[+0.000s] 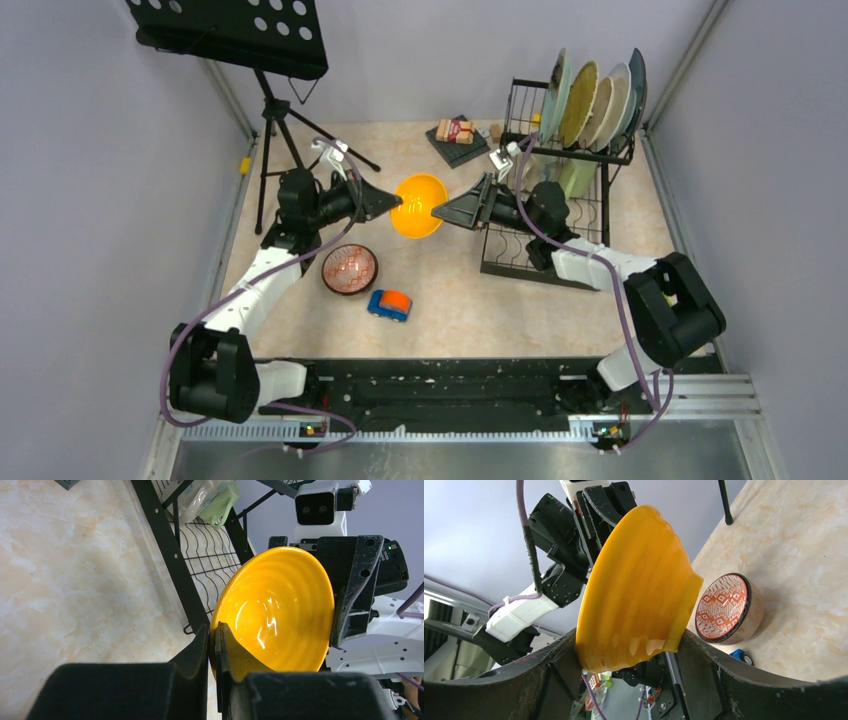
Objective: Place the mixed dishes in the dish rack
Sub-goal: Insert the bowl into the dish rack.
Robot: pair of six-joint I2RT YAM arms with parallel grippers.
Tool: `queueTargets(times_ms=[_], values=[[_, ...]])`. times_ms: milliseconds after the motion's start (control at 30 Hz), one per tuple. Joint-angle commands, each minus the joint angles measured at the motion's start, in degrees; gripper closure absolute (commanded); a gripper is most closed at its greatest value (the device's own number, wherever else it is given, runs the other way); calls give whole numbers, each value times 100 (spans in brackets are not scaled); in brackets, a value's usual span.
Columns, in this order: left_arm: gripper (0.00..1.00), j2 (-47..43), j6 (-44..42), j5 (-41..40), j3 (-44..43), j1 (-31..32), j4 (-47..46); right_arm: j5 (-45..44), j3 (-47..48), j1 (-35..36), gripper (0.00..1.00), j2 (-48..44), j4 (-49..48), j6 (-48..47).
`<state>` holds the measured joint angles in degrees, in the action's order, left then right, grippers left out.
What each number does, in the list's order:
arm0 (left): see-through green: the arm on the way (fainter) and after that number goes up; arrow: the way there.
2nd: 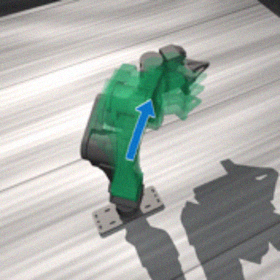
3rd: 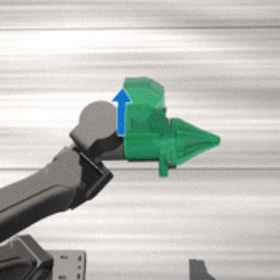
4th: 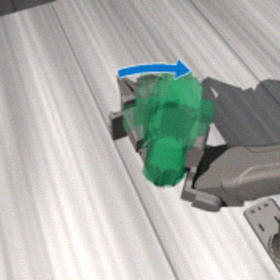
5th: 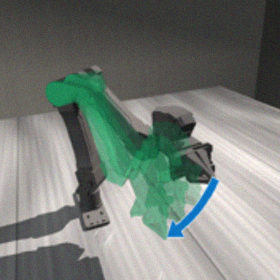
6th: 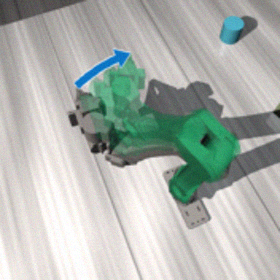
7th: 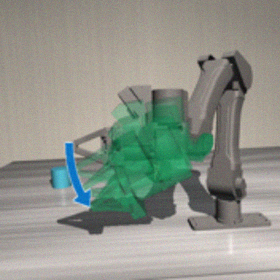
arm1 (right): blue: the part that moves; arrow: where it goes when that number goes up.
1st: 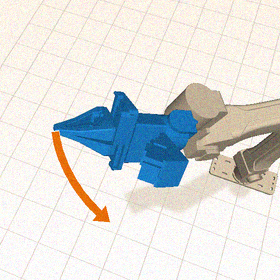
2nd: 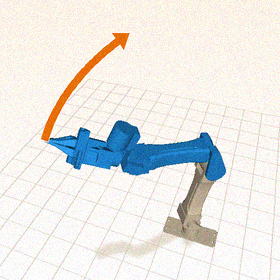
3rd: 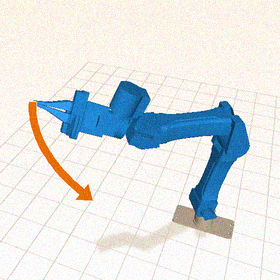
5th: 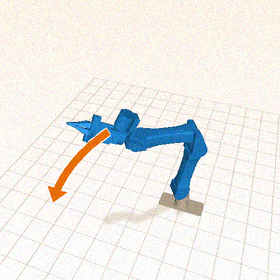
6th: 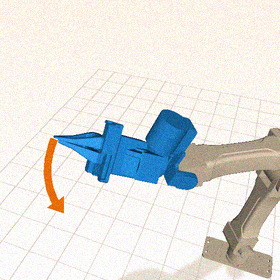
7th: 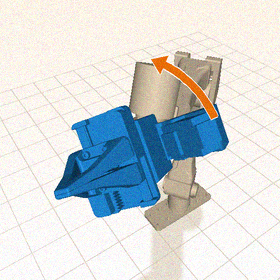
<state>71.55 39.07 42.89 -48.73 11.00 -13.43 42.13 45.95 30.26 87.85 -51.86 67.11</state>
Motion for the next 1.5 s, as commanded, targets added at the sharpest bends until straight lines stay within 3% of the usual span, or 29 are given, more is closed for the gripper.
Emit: queueTargets(times_ms=[0,167,633,1033,1233,1467], values=[[100,-1,-4,184,-289,38,-354,59,253,78,35,-58,-250,-131],[100,6,-18,181,-269,60,-289,29,274,76,41,-110,-147,-208],[85,240,-23,344,-424,101,-200,-232,359,76,52,-441,761,-846],[58,252,-152,284,-437,130,-27,-620,310,76,57,-694,1350,-1240],[49,111,-413,-58,-440,130,296,-1030,292,76,58,-951,1992,-1629],[48,-49,-684,-298,-453,130,633,-1653,368,69,59,-1359,3153,-2295]])
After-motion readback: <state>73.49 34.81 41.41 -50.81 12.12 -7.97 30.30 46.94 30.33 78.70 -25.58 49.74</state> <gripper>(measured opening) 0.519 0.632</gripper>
